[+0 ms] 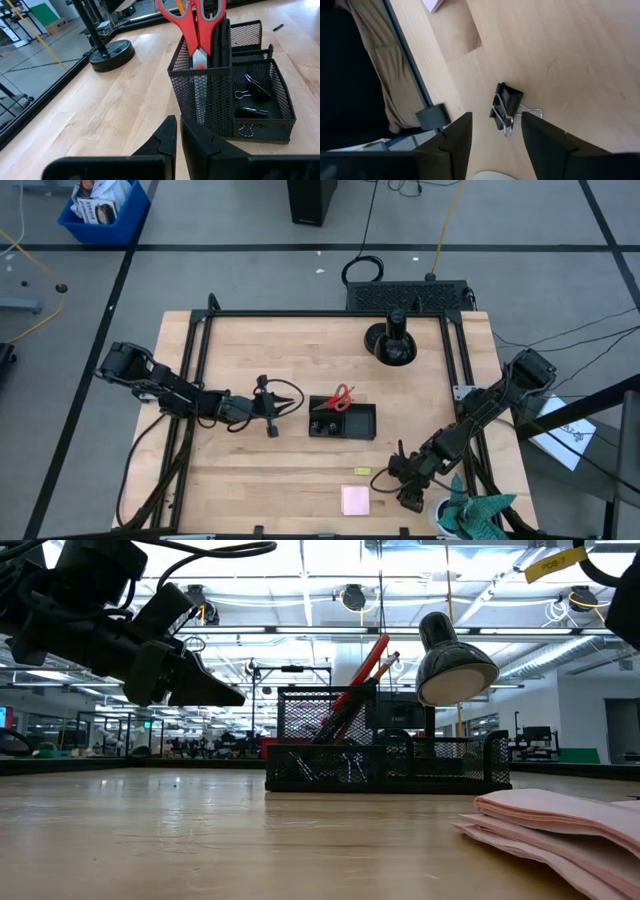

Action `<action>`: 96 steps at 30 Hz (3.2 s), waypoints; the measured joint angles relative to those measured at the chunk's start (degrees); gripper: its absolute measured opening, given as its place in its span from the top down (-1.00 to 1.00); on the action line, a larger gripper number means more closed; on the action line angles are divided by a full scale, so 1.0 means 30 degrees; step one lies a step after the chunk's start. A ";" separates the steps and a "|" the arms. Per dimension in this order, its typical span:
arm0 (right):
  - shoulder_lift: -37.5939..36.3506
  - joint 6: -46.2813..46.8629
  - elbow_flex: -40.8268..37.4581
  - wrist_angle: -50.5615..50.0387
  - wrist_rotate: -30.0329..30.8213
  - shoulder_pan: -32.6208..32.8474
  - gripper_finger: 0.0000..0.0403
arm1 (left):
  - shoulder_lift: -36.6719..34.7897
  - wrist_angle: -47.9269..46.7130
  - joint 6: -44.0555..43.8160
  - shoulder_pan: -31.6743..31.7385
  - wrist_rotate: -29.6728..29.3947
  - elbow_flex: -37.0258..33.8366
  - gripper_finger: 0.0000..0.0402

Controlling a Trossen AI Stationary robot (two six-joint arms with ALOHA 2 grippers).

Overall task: Pick and place office supplies into organizer
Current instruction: Put the black binder clip into the black desk organizer

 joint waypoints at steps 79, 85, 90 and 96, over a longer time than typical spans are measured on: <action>0.5503 -2.0633 0.7357 -0.0873 1.5655 -0.6714 1.00 | 0.0000 -0.0440 0.0131 -0.0007 -0.0007 0.0007 0.85; 0.5851 -2.1041 0.7357 -0.0574 1.6059 -0.6878 1.00 | 0.0000 -0.0455 0.0146 -0.0002 -0.0007 0.0007 0.85; 0.5843 -2.1059 0.7357 -0.0574 1.6037 -0.6741 1.00 | 0.0000 -0.0455 0.0219 0.0000 -0.0012 0.0007 0.85; 0.5843 -2.0675 0.7357 -0.0562 1.6398 -0.6308 1.00 | 0.0000 -0.0455 0.0227 0.0000 -0.0015 0.0007 0.85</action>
